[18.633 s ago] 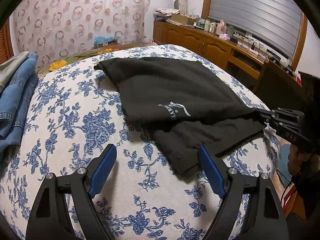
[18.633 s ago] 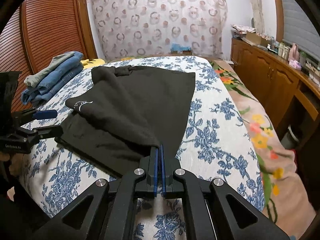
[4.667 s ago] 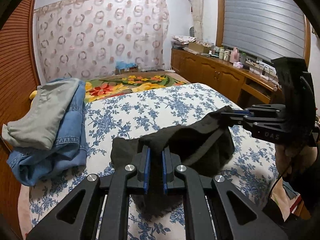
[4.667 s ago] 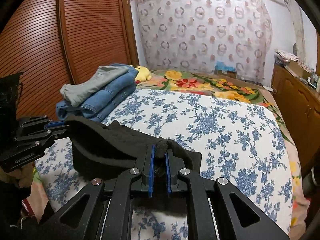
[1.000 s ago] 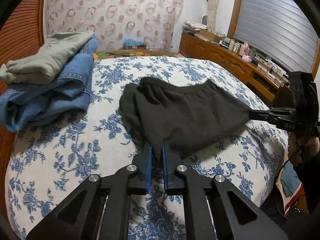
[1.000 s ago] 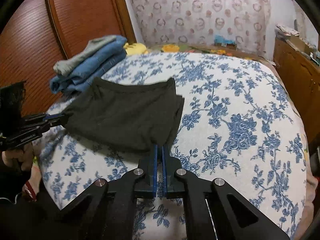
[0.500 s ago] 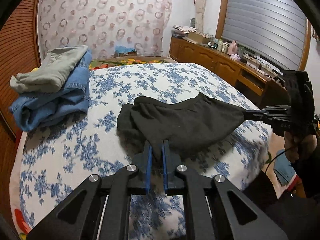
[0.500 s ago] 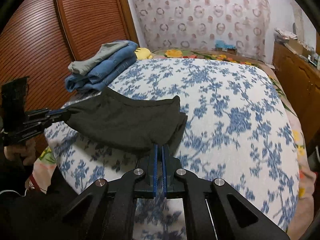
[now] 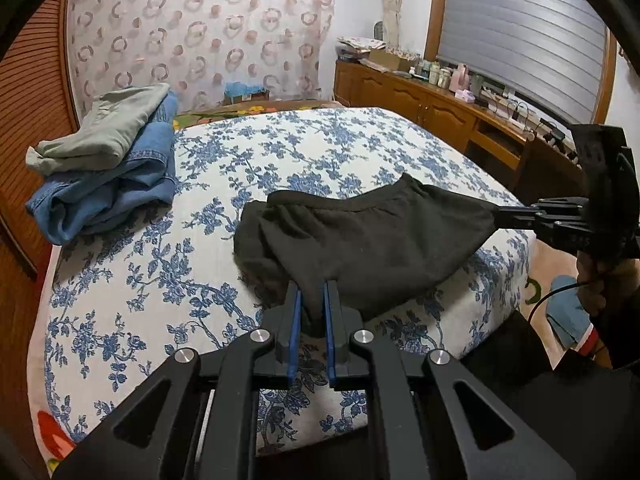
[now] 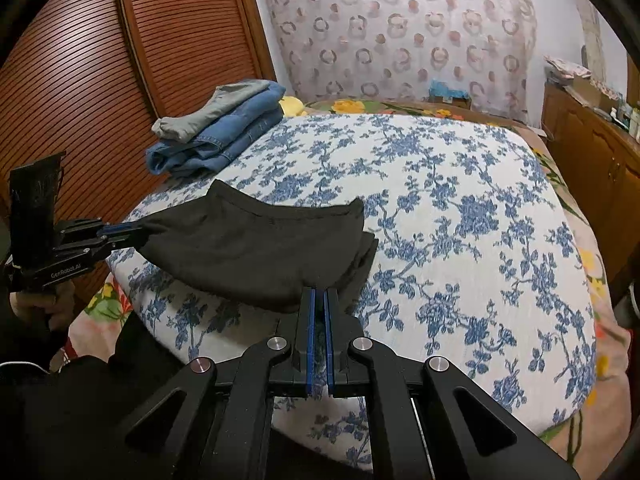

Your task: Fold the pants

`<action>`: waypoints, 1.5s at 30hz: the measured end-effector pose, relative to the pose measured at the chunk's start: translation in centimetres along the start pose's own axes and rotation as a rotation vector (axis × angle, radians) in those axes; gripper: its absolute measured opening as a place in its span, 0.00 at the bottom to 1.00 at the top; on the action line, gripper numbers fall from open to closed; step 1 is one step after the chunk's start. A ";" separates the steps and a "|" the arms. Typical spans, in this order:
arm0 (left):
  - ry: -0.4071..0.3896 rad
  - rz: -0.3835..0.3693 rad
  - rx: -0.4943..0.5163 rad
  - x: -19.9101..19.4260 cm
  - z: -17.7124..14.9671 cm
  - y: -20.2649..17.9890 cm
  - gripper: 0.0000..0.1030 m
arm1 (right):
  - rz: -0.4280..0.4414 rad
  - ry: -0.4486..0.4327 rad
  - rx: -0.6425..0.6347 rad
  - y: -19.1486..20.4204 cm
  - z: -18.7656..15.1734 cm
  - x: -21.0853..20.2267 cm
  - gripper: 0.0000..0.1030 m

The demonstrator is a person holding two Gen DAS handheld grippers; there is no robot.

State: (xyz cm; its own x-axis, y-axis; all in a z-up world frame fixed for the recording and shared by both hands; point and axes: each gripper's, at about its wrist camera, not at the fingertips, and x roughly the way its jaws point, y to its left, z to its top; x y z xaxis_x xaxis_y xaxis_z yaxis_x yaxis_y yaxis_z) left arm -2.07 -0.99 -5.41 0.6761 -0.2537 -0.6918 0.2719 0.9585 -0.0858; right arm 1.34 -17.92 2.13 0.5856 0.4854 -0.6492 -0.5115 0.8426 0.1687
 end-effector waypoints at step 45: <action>0.018 0.031 -0.117 6.2 3.8 4.0 0.84 | -0.099 0.027 0.028 -0.8 3.4 8.4 0.49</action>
State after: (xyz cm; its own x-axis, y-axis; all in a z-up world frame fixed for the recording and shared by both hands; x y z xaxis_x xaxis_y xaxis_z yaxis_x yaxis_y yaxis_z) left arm 5.76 0.79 -7.32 0.6703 -0.2220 -0.7081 0.1684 0.9748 -0.1462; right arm 8.80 -13.70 -0.99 0.6150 0.3933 -0.6835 -0.4340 0.8925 0.1230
